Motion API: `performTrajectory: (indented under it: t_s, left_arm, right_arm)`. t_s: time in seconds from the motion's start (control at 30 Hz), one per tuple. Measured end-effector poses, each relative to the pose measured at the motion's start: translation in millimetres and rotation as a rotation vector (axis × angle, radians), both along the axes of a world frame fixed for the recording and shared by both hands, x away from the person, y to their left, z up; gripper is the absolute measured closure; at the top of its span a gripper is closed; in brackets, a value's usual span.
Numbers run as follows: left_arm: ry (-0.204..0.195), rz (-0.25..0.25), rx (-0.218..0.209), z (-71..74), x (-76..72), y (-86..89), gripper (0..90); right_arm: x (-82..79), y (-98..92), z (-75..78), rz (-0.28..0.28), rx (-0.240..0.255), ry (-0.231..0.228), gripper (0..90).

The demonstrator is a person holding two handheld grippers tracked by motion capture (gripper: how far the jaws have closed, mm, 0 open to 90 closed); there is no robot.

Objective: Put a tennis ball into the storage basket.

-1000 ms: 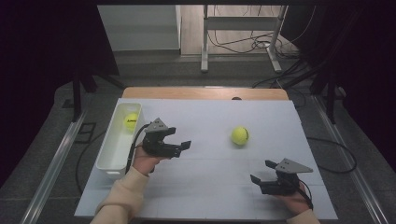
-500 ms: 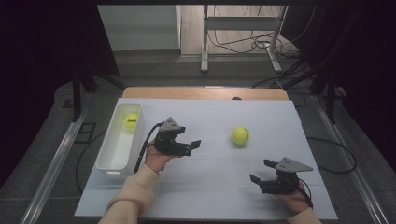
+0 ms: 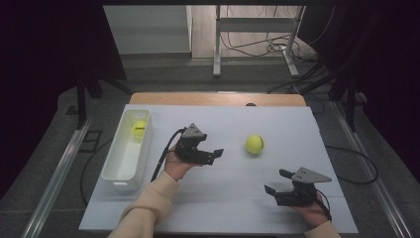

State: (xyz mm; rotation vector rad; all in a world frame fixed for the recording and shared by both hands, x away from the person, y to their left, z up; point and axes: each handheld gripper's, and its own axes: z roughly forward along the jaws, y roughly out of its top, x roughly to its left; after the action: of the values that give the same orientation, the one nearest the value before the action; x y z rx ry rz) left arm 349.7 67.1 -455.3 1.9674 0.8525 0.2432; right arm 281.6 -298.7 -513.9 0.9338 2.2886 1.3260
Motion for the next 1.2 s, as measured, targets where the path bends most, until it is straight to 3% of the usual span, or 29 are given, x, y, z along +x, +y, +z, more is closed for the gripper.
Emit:
performTrajectory:
  t_s: [1.2]
  left_arm:
    - [0.042, -0.074, 0.046, -14.9, 26.5, -49.3, 15.1]
  right_arm:
    - [-1.8, -0.8, -0.6, -0.015, -0.008, 0.001, 15.2]
